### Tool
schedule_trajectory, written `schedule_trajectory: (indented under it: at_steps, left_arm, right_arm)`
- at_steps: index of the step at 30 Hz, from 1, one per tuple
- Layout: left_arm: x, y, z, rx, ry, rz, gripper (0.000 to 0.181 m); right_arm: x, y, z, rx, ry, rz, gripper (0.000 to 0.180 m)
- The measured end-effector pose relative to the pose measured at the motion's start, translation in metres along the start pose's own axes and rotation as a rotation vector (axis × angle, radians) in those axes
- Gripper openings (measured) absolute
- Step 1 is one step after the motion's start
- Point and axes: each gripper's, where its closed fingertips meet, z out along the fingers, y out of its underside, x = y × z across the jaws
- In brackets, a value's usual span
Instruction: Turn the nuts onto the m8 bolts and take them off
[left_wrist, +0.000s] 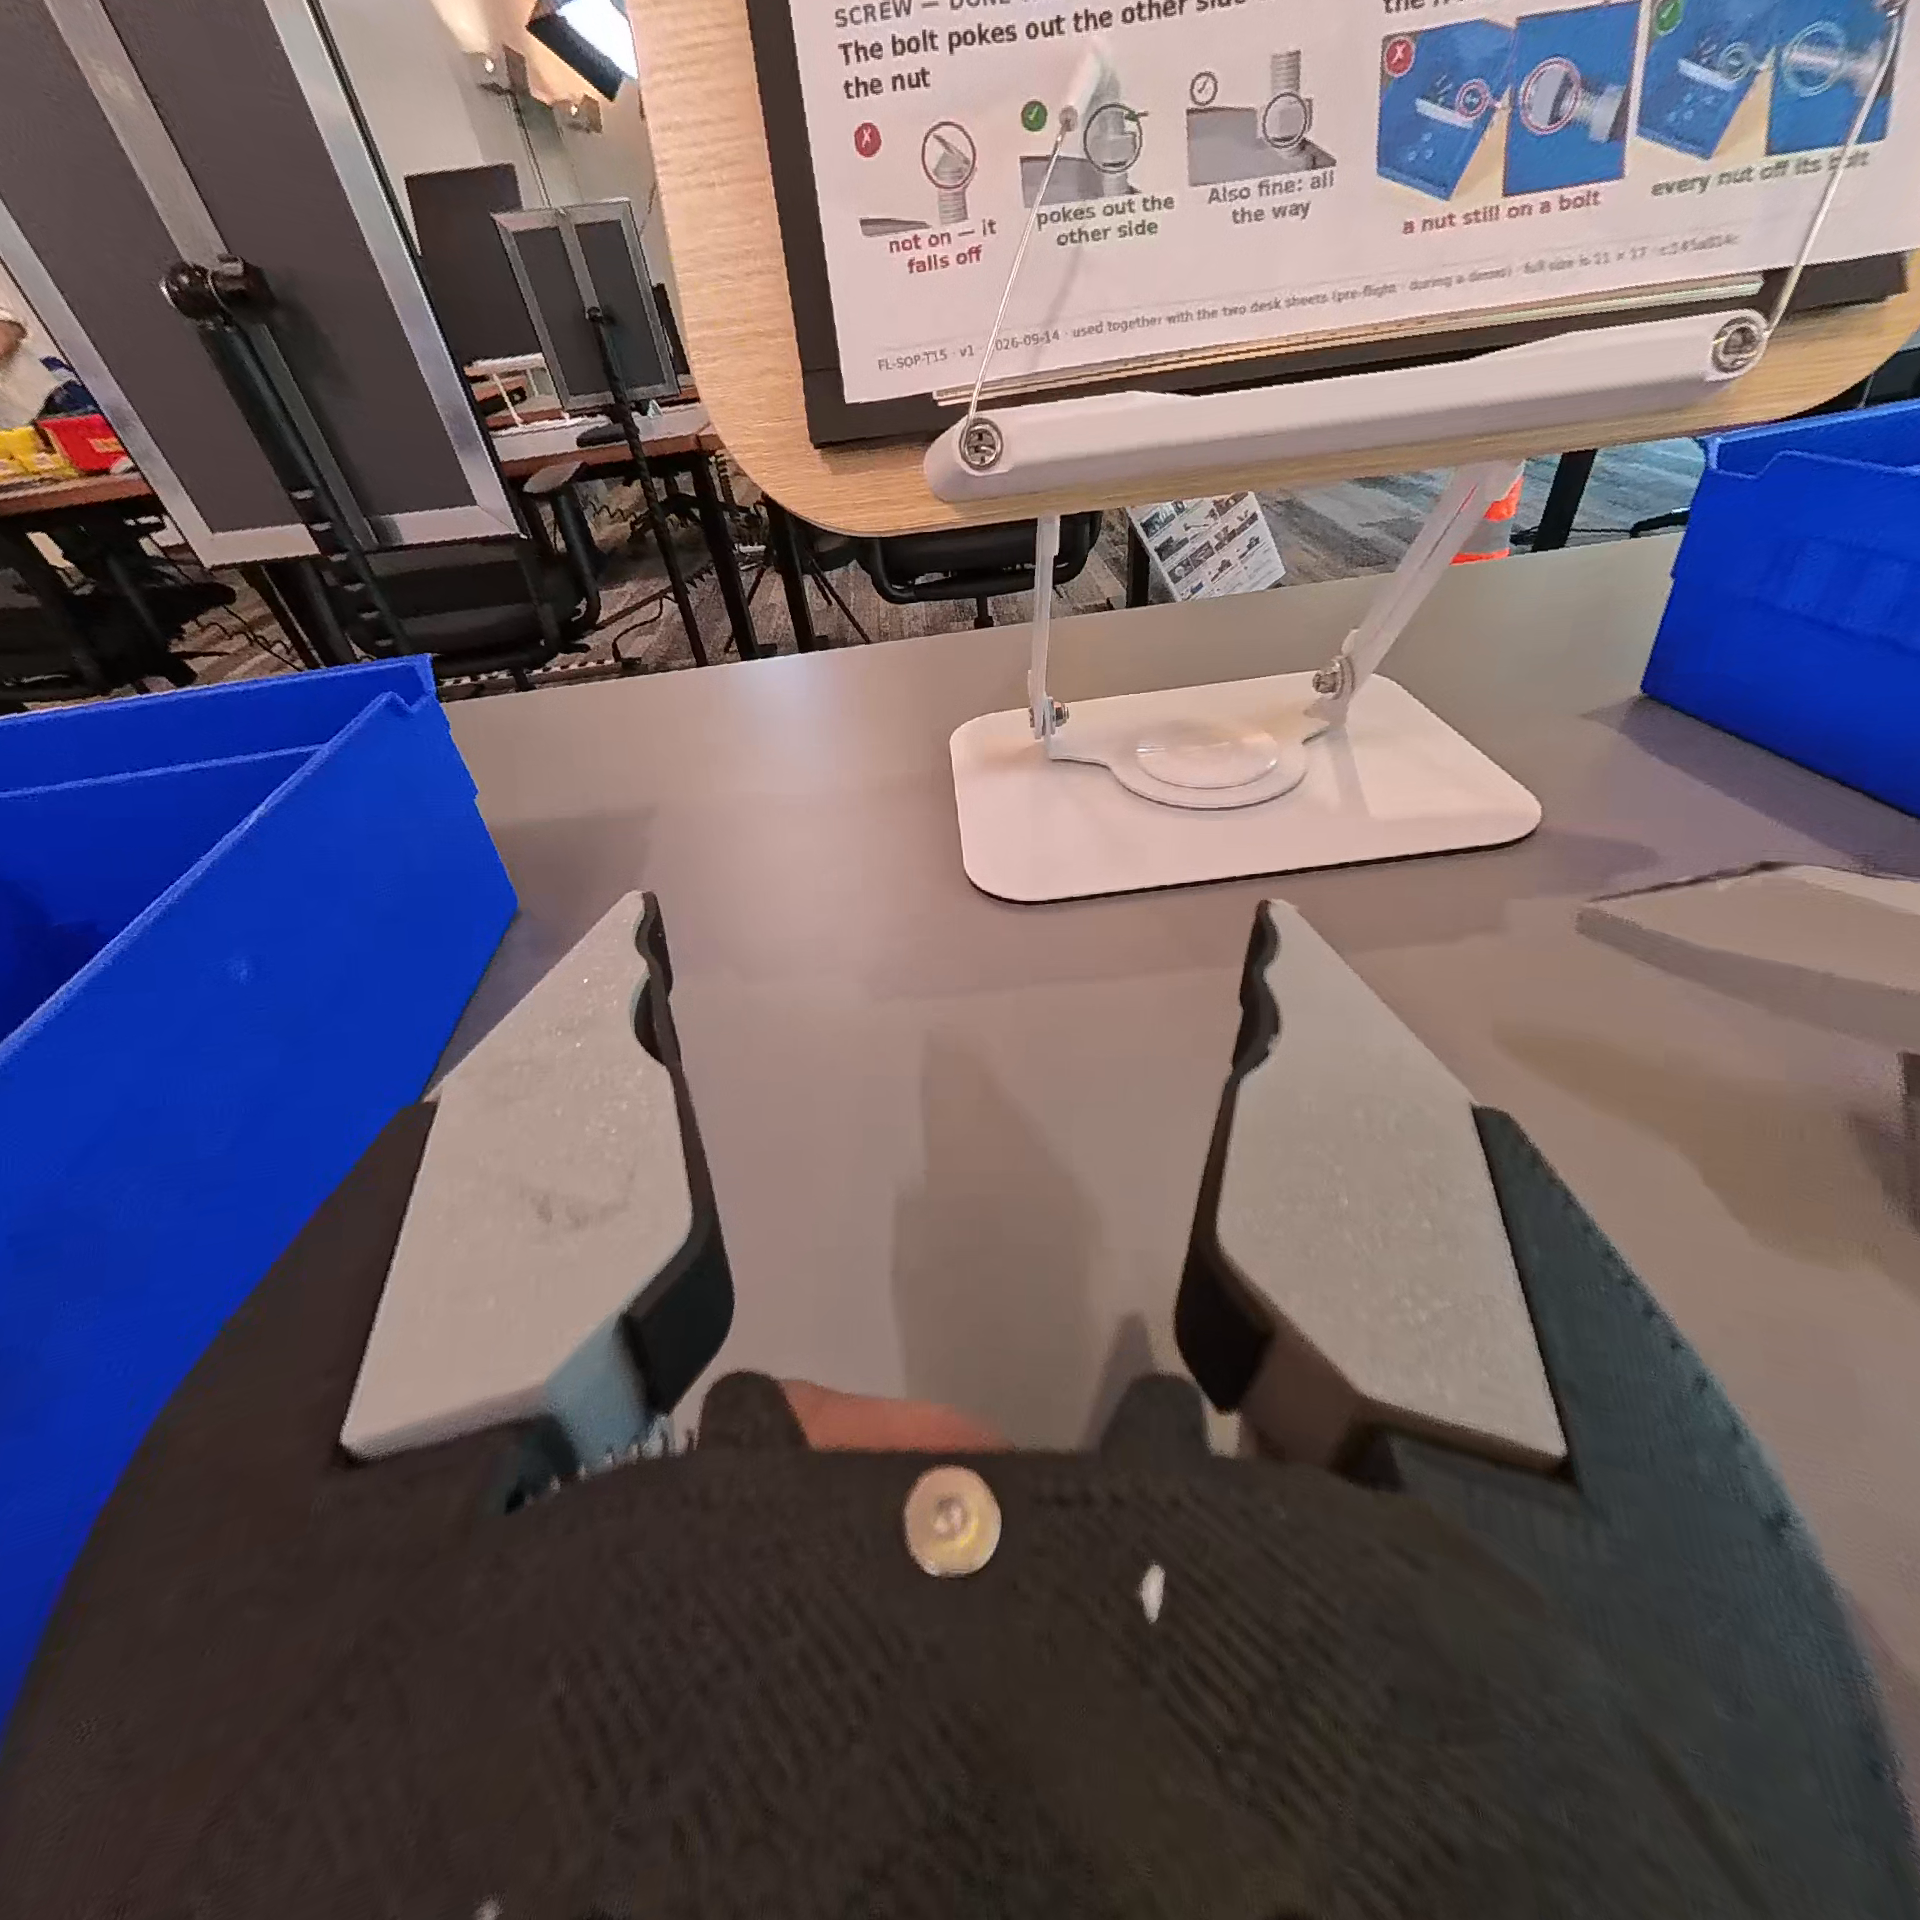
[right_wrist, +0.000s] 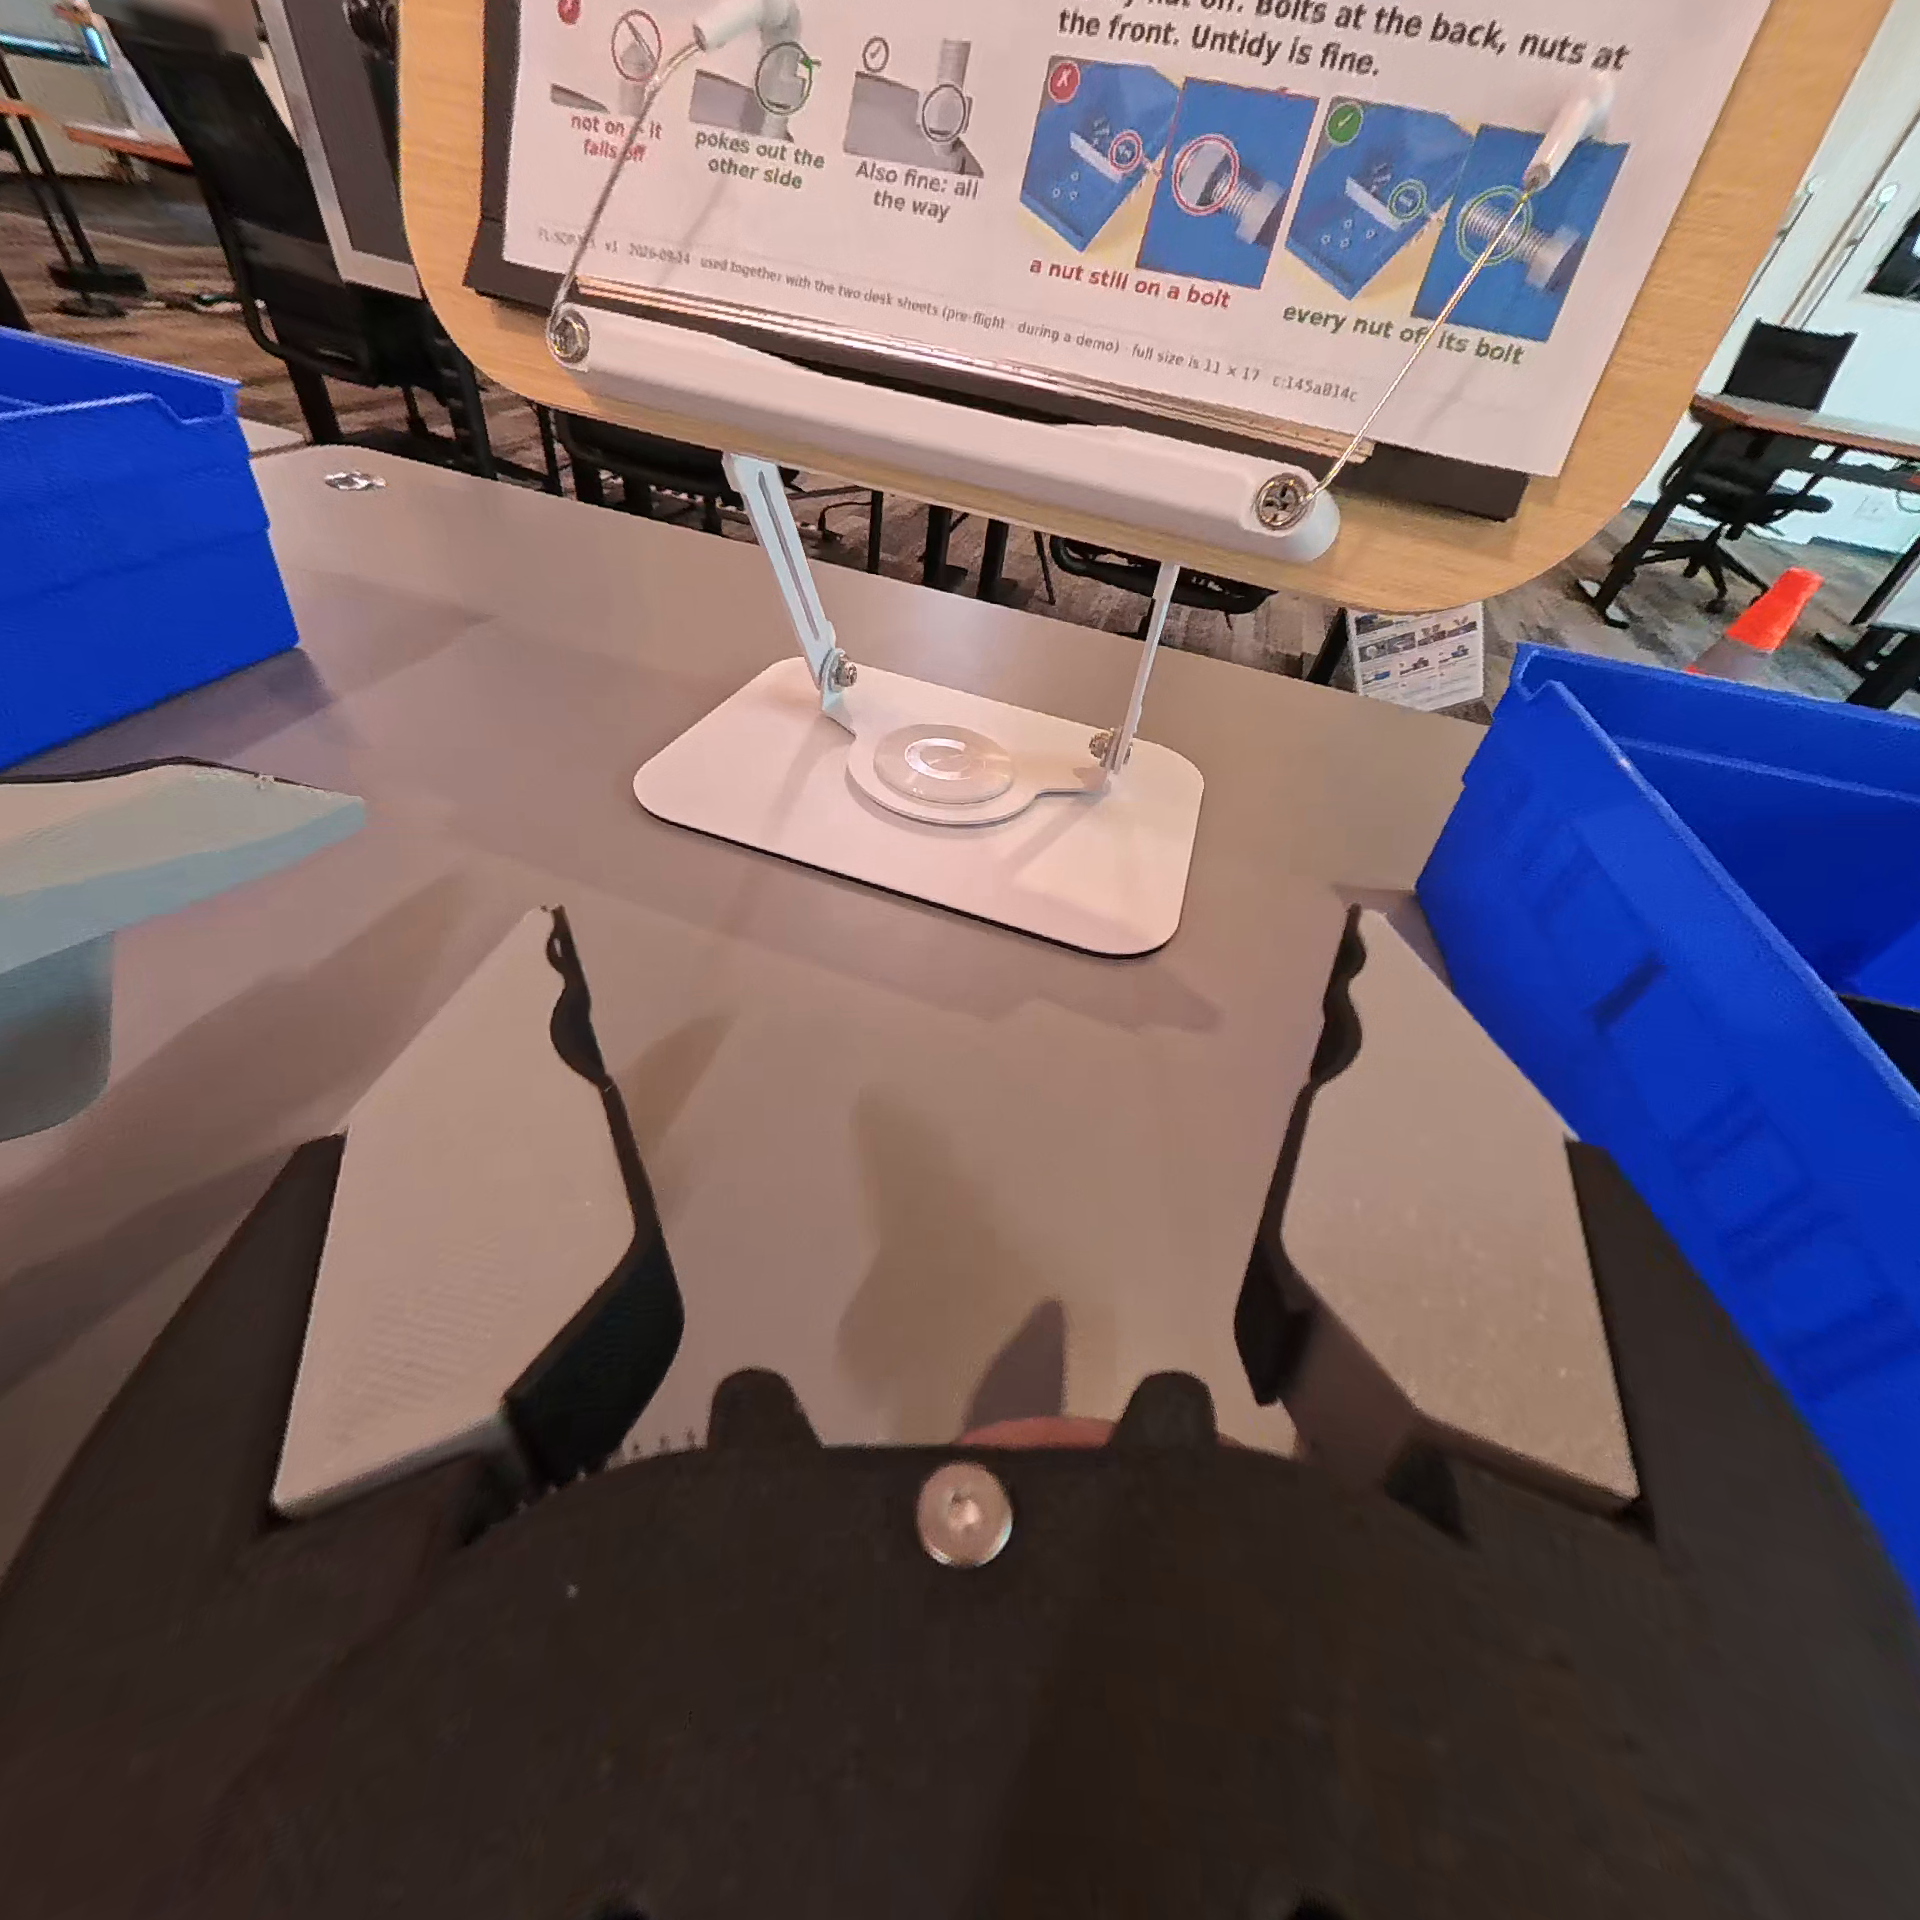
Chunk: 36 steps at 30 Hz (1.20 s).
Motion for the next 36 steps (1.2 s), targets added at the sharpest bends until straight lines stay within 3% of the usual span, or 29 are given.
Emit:
schedule_trajectory:
  at_steps: [36]
  left_arm:
    - [0.014, 0.021, 0.005, -0.109, 0.056, 0.022, 0.108]
  right_arm:
    - [-0.020, 0.013, 0.000, -0.092, -0.083, -0.002, 0.110]
